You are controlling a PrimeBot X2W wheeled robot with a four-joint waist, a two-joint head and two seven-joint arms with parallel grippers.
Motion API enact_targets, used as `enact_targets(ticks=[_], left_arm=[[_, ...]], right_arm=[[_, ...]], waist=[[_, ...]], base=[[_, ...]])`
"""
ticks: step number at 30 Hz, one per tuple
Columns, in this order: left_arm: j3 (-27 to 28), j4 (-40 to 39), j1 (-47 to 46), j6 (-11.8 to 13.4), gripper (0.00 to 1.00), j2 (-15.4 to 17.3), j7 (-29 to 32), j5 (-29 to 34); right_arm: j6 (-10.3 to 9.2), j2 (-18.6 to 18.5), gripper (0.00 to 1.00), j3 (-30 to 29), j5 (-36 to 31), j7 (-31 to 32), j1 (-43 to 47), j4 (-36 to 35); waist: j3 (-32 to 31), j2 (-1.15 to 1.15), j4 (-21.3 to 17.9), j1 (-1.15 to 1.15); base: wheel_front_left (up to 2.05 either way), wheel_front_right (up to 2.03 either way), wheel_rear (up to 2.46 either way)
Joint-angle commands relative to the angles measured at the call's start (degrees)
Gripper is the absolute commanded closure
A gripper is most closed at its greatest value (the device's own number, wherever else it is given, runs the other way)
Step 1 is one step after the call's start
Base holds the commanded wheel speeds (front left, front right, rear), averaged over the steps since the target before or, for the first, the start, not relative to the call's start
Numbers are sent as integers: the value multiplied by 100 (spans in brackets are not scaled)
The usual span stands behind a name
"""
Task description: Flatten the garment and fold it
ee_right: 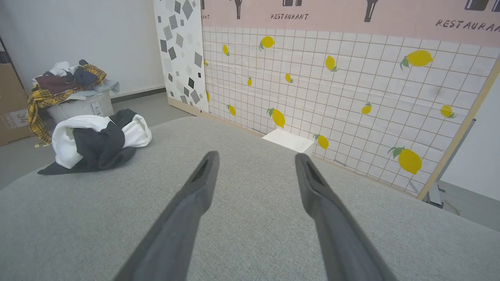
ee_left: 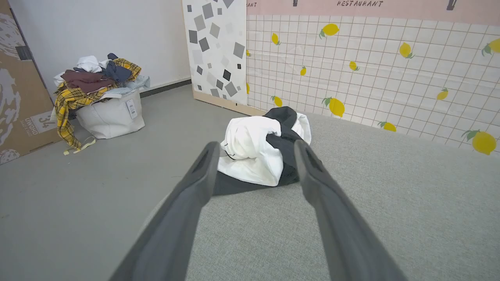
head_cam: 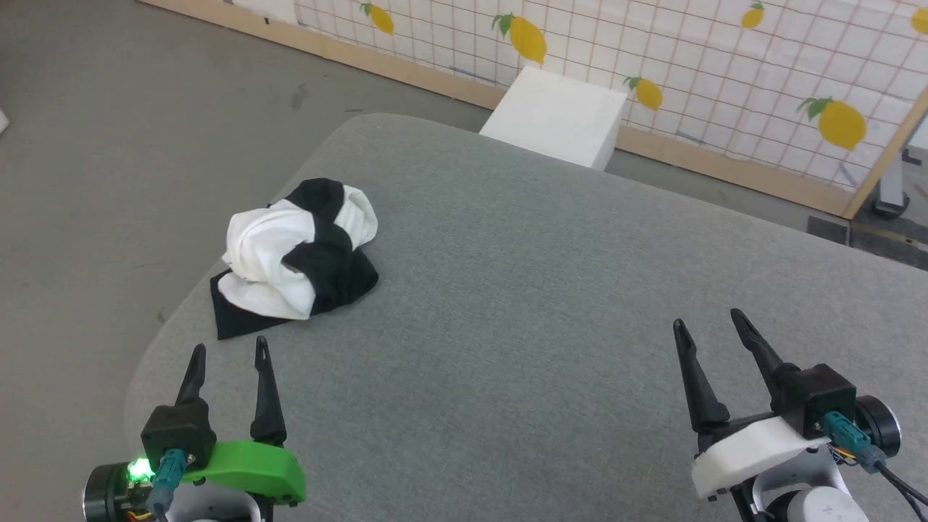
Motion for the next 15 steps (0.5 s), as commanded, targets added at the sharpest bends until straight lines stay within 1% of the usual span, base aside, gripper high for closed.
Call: enact_targets(ticks=[1, 15], left_arm=[[-7, 3, 67, 59, 0, 40, -76, -39], [-95, -4, 139, 212, 0, 119, -214, -190]], right_arm=[[-5, 2, 0, 10, 53, -80, -56, 30], [-5, 2, 0, 32, 87, -207, -53, 89]], waist=[[-5, 0, 77, 0], [-21, 0, 479, 0]], base=[[0, 0, 0], [0, 0, 0]])
